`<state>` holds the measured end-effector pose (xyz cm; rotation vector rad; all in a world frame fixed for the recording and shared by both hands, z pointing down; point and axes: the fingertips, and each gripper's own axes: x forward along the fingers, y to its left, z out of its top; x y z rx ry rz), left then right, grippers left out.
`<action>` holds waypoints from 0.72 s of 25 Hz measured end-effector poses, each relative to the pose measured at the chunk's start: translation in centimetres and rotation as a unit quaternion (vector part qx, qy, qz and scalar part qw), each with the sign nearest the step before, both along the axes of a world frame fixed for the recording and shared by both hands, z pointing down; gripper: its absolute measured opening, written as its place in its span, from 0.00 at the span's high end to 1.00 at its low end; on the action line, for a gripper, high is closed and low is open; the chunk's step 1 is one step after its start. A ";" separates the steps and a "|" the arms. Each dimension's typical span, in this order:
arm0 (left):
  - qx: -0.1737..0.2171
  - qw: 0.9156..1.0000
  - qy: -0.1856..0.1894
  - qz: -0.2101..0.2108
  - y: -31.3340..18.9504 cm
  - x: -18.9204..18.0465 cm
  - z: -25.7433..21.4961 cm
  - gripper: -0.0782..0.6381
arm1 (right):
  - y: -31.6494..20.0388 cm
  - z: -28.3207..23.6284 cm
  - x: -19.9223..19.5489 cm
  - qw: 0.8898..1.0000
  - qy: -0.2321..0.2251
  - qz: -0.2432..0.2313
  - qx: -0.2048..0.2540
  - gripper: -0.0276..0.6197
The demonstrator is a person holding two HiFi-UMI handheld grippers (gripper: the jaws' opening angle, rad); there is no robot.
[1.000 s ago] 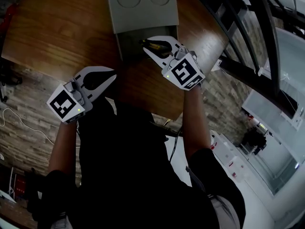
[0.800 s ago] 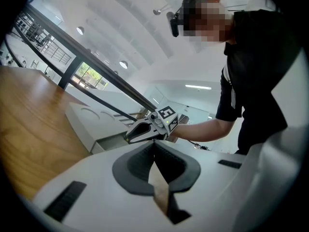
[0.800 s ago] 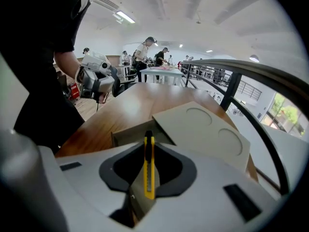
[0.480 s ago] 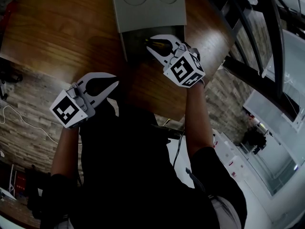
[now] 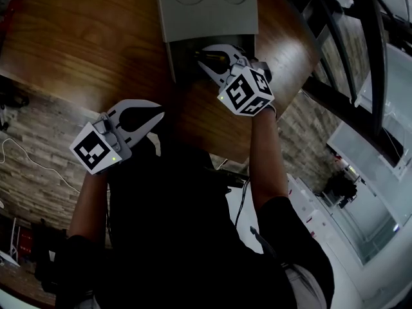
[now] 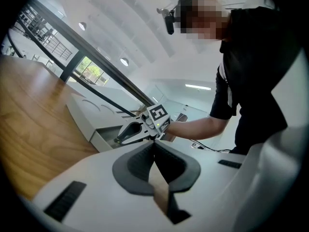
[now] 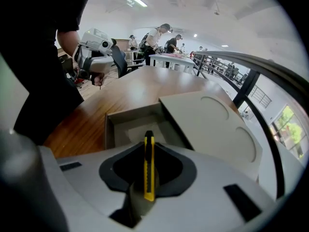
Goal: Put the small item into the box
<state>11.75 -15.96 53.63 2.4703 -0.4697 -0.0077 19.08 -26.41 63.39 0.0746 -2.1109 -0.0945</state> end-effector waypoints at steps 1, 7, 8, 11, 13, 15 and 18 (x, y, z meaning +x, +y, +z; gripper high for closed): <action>0.001 1.000 0.000 0.002 0.0 0.0 -0.1 0.87 | 0.0 0.1 -0.1 1.000 -0.001 0.001 -0.002 0.85; 0.003 1.000 0.013 0.004 0.0 0.2 -0.5 0.87 | -0.1 0.3 -0.6 1.000 -0.005 0.002 -0.010 0.85; 0.002 1.000 0.013 0.005 0.0 0.2 -0.4 0.87 | -0.2 0.4 -0.5 1.000 -0.002 0.001 -0.010 0.85; 0.002 1.000 0.010 0.006 0.1 0.1 -0.2 0.87 | -0.2 0.8 -0.3 1.000 0.004 -0.001 -0.009 0.85; 0.002 1.000 0.010 0.003 0.2 0.0 0.0 0.87 | -0.1 1.0 -0.3 1.000 0.008 -0.004 -0.010 0.85; -0.002 1.000 0.007 0.002 0.4 0.0 0.2 0.87 | 0.0 1.2 -0.2 1.000 0.012 -0.007 -0.010 0.85; -0.003 1.000 0.006 0.003 0.6 0.1 0.5 0.87 | 0.0 1.4 0.0 1.000 0.014 -0.005 -0.010 0.84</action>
